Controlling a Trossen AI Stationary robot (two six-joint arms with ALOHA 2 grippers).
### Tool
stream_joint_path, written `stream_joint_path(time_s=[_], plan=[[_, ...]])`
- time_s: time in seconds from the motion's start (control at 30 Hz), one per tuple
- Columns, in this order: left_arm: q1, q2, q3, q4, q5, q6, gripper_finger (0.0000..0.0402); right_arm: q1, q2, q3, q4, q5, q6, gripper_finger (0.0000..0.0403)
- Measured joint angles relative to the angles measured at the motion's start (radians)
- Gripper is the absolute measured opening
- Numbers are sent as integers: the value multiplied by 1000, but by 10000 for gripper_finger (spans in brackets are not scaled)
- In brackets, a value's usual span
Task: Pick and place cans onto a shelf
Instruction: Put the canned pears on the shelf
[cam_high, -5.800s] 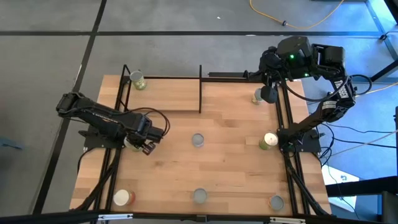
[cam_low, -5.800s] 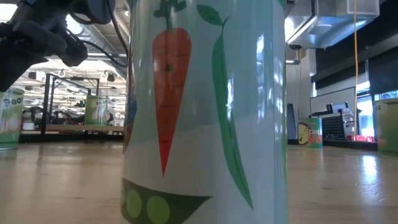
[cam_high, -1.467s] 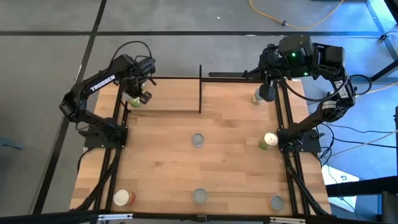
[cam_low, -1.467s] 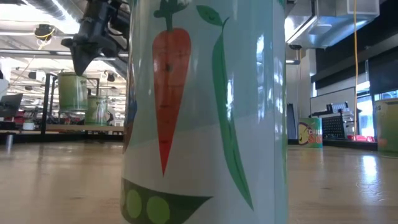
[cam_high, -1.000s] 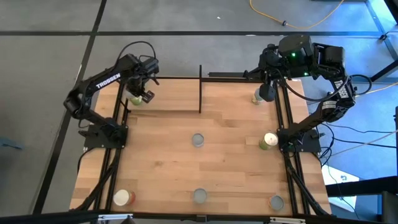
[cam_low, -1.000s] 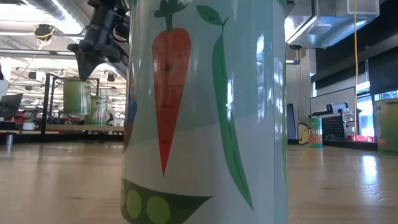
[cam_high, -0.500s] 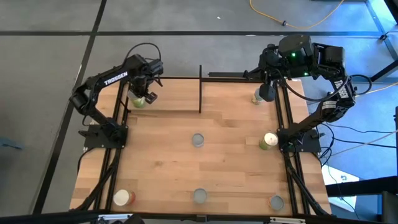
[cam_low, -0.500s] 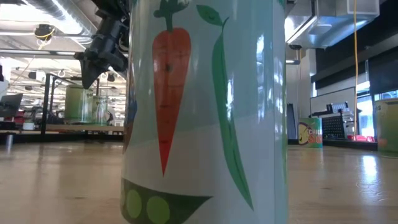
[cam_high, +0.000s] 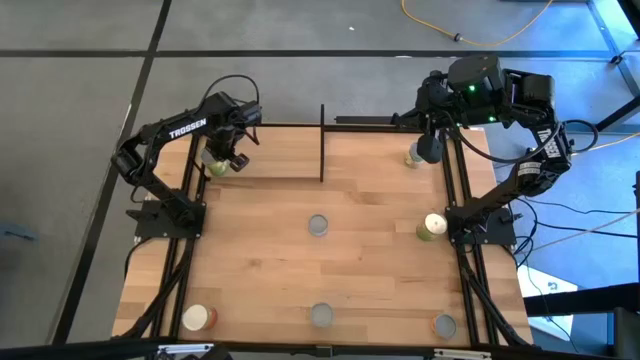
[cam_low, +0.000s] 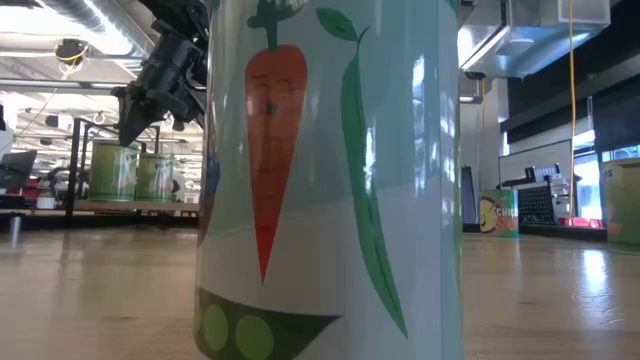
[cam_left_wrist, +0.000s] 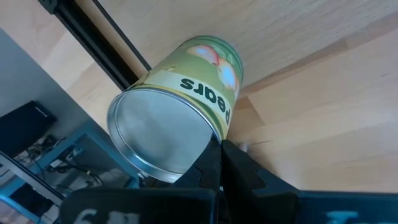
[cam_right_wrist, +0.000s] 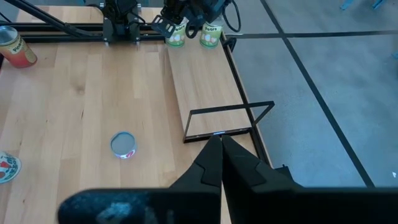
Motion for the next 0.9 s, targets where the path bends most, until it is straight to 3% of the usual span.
stream_joint_path(time_s=[0.67, 0.9], plan=[[22, 4, 26, 31, -14, 34, 0, 0, 0, 0, 0, 0, -3, 4], [22, 4, 26, 31, 4, 34, 31, 0, 0, 0, 1, 0, -3, 4]])
